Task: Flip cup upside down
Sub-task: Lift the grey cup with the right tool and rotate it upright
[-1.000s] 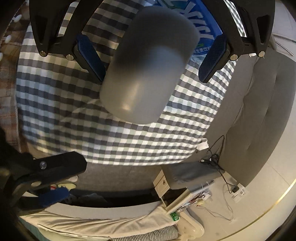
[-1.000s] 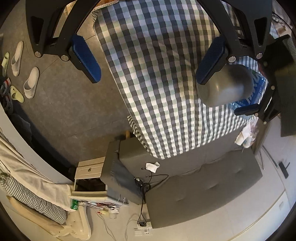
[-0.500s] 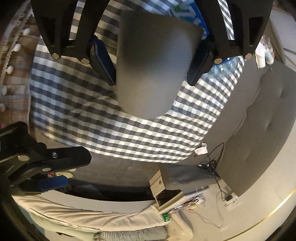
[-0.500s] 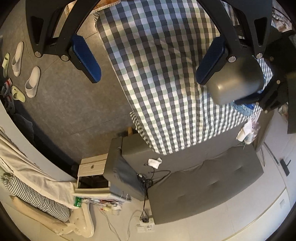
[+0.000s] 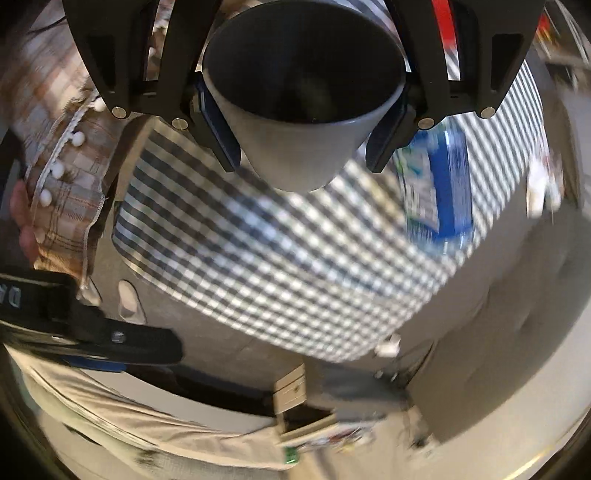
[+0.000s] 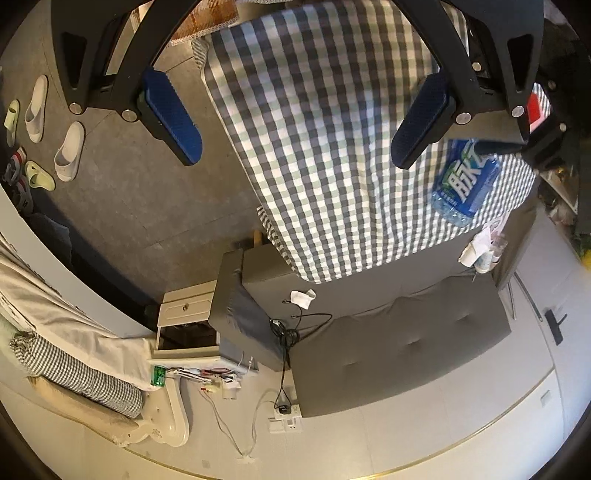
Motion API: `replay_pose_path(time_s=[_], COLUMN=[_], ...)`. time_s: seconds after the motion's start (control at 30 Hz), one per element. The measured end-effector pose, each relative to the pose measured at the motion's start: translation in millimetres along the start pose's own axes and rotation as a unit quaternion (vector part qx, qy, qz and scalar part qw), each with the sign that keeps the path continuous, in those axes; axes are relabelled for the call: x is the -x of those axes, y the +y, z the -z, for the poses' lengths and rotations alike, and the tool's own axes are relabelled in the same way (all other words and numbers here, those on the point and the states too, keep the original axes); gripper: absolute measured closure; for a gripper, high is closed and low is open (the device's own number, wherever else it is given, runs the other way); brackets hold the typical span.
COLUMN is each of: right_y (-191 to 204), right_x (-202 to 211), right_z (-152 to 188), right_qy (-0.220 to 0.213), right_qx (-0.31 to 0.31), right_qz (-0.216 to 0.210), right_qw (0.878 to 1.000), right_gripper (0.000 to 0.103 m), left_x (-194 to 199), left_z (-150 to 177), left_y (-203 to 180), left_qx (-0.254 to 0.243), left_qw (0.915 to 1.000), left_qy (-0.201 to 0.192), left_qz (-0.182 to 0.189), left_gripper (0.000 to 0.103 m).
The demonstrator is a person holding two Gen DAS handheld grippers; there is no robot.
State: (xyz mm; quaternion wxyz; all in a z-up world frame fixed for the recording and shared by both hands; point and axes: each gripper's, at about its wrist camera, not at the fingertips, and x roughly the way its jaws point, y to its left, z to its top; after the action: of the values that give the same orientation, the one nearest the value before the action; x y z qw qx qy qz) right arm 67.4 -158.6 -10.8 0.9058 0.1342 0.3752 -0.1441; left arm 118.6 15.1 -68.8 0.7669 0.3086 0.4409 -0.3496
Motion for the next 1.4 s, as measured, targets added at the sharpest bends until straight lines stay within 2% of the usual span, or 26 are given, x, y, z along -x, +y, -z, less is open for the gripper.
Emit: replay_pose_path(time_s=[0.1, 0.23, 0.27, 0.37, 0.47, 0.53, 0.6, 0.67, 0.83, 1.0, 1.17, 1.23, 1.33, 1.4], right_y=[5.0, 14.5, 17.7, 26.6, 35.1, 40.7, 44.2, 46.7, 49.4, 50.2, 51.5, 50.9, 50.6, 50.9], right_x=[9.4, 20.1, 22.5, 28.5, 34.0, 35.6, 37.7, 39.4, 42.9, 43.1, 45.4, 47.6, 51.4, 54.1], right_z=[4.5, 10.1, 11.4, 16.5, 21.3, 27.3, 30.5, 34.8, 41.7, 45.9, 51.1, 52.7, 55.0, 56.4], right_qy=[-0.006, -0.012, -0.014, -0.018, -0.02, -0.019, -0.018, -0.017, -0.016, -0.012, -0.007, -0.004, 0.004, 0.011], right_qx=[0.007, 0.02, 0.024, 0.039, 0.053, 0.061, 0.068, 0.072, 0.076, 0.078, 0.081, 0.082, 0.081, 0.082], right_qz=[-0.002, -0.004, -0.006, -0.007, -0.009, -0.008, -0.009, -0.009, -0.008, -0.006, -0.009, -0.01, -0.015, -0.019], right_qw=[1.0, 1.0, 1.0, 0.999, 0.998, 0.998, 0.998, 0.997, 0.997, 0.997, 0.997, 0.997, 0.997, 0.996], right_gripper=[0.0, 0.0, 0.0, 0.0, 0.0, 0.0, 0.0, 0.0, 0.0, 0.0, 0.0, 0.0, 0.0, 0.0], left_x=[8.4, 15.9, 18.1, 21.2, 23.4, 17.9, 19.6, 19.0, 7.5, 9.4, 15.8, 22.5, 36.7, 47.6], left_z=[17.7, 39.3, 46.3, 59.2, 70.8, 77.9, 82.3, 85.3, 96.4, 97.9, 98.0, 97.0, 99.8, 104.3], left_y=[0.4, -1.7, -0.7, 8.2, 23.1, 25.9, 23.1, 16.1, -3.8, -12.1, -12.8, -12.7, -4.6, 4.7], left_qx=[0.056, 0.109, 0.131, 0.185, 0.243, 0.262, 0.263, 0.254, 0.242, 0.235, 0.233, 0.231, 0.248, 0.27], left_qw=[0.9982, 0.9918, 0.988, 0.9776, 0.9596, 0.9516, 0.9492, 0.9503, 0.9566, 0.9574, 0.9597, 0.9613, 0.9581, 0.9529], left_qy=[0.02, 0.028, 0.022, -0.003, -0.05, -0.06, -0.078, -0.08, -0.061, -0.06, -0.068, -0.073, -0.081, -0.09], left_qz=[-0.009, -0.06, -0.08, -0.099, -0.133, -0.149, -0.154, -0.16, -0.15, -0.158, -0.142, -0.132, -0.119, -0.106], left_gripper=[0.031, 0.031, 0.031, 0.031, 0.031, 0.031, 0.031, 0.031, 0.031, 0.029, 0.013, 0.012, 0.011, 0.002])
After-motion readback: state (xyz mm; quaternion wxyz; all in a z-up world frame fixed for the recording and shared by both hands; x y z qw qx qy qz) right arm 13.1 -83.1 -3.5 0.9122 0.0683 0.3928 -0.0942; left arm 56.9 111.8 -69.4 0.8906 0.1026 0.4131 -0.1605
